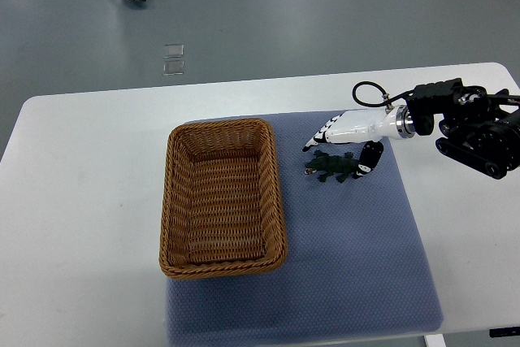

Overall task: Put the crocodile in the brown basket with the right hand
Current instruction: 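Close the right hand fingers to grasp the crocodile, then lift the crocodile and carry it over the wicker basket, then lower into the basket and open the right hand to release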

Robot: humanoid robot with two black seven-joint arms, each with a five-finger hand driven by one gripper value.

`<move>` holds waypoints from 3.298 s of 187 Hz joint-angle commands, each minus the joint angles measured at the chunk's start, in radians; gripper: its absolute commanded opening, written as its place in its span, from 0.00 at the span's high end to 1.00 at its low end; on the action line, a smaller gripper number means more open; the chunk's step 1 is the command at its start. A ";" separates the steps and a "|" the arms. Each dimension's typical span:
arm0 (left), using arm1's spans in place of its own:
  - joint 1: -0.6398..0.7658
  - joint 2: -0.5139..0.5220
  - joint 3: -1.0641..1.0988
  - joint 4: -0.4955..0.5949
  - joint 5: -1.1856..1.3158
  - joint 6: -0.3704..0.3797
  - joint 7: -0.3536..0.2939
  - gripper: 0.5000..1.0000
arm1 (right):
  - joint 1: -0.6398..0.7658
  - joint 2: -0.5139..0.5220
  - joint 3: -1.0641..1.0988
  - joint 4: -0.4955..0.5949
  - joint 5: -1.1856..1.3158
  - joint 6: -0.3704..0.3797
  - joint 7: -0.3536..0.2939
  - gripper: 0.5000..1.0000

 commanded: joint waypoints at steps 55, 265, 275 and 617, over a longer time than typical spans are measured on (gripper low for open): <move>0.000 0.000 0.001 0.000 0.000 0.000 0.000 0.00 | -0.006 0.033 -0.038 -0.043 0.000 -0.039 0.000 0.19; 0.000 0.000 -0.001 0.000 0.000 0.000 0.000 0.00 | 0.059 0.021 -0.047 -0.043 0.011 -0.062 0.000 0.84; 0.000 0.000 0.001 0.000 0.000 0.000 0.000 0.00 | 0.060 0.021 -0.044 -0.043 0.013 -0.062 0.000 0.84; 0.000 0.000 -0.001 0.000 0.000 0.000 0.000 0.00 | 0.166 0.286 0.014 0.154 0.003 -0.137 0.000 0.65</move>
